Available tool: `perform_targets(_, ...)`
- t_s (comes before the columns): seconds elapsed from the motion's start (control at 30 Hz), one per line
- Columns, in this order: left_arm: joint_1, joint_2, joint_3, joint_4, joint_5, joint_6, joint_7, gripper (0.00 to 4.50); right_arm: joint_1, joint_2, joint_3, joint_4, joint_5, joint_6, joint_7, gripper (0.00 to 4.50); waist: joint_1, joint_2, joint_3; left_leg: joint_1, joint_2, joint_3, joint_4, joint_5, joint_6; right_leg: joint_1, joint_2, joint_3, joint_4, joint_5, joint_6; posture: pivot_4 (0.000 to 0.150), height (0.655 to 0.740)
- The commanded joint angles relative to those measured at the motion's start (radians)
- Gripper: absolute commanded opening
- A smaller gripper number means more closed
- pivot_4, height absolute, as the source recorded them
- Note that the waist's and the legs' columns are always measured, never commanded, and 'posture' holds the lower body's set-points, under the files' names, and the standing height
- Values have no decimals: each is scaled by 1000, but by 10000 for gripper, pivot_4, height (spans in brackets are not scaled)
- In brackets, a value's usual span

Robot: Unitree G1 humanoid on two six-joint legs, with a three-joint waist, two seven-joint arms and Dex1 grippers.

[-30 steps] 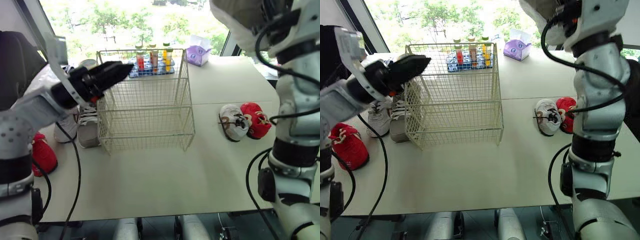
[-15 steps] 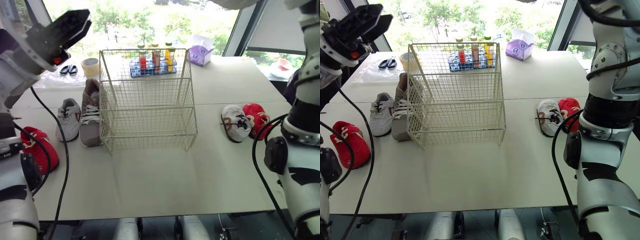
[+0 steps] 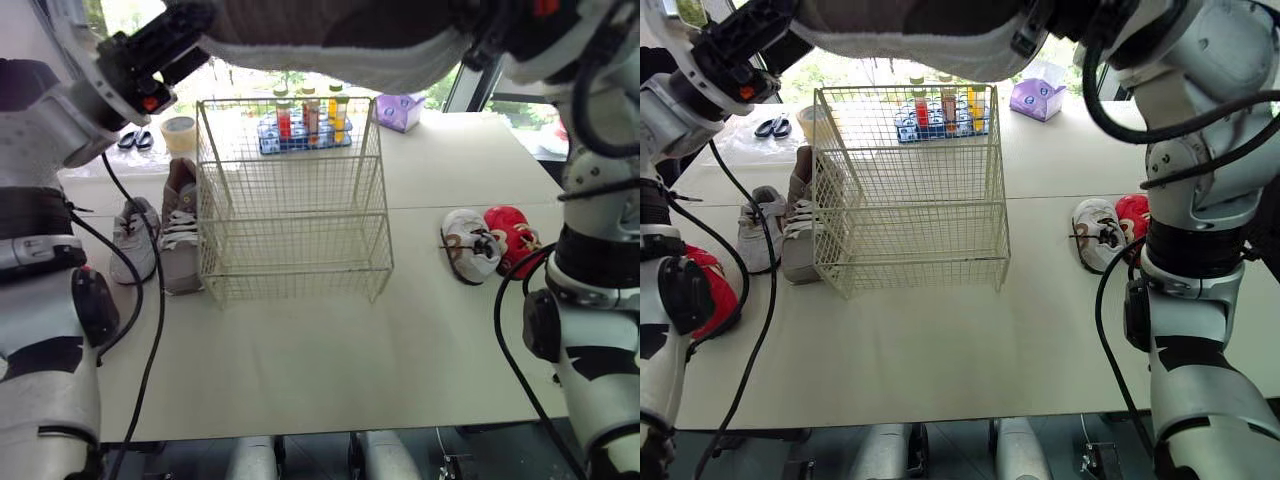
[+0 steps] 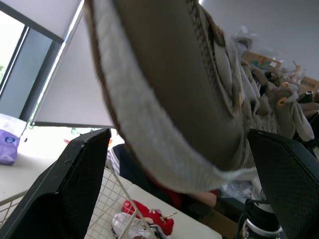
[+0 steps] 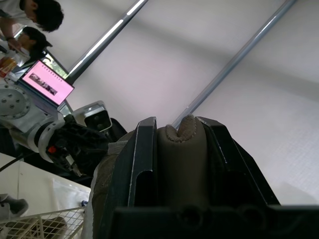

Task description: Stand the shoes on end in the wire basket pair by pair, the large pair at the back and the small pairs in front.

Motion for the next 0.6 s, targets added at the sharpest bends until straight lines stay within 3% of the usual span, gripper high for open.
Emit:
perform_targets(0.03, -39, 13, 51, -16, 4, 14, -30, 45000, -12, -15, -21, -54, 10, -10, 7, 11178, -2, 0, 0, 0, 0, 0, 0, 1, -1, 0, 0, 0, 0, 0, 0, 1500, 6552)
perform_targets(0.23, -58, 12, 82, 14, 27, 9, -42, 45000, 2, -20, -26, -74, 24, -9, 28, 11178, -1, 0, 0, 0, 0, 0, 0, 1, -2, 0, 0, 0, 0, 0, 0, 1500, 6552)
perform_targets(0.33, -60, 10, 100, 20, 26, 23, -57, 36448, 5, -24, -26, -76, 25, -6, 37, 10593, 0, 0, 0, 0, 0, 0, 0, 1, -2, 0, 0, 0, 0, 0, 0, 1500, 6552)
perform_targets(0.43, -40, -1, 130, 1, 12, 43, -34, 21220, 20, -29, -24, -85, 34, 23, 29, 10593, 0, 0, 0, 0, 0, 0, 0, 1, -2, 1, 0, 0, 0, 0, 0, 1500, 6552)
perform_targets(0.53, -23, -14, 153, -25, 8, 55, -10, 8924, 28, -31, -29, -93, 47, 52, 16, 10593, 0, 0, 0, 0, 0, -1, 0, 1, -2, 1, 0, 0, 0, 0, 0, 1500, 6552)
perform_targets(0.6, -1, -32, 179, -57, -4, 56, 19, 7127, 28, -25, -44, -98, 70, 94, -15, 10593, 0, 0, 0, 1, 0, -1, 0, 1, -2, 1, 0, 0, 0, 0, 0, 1500, 6552)
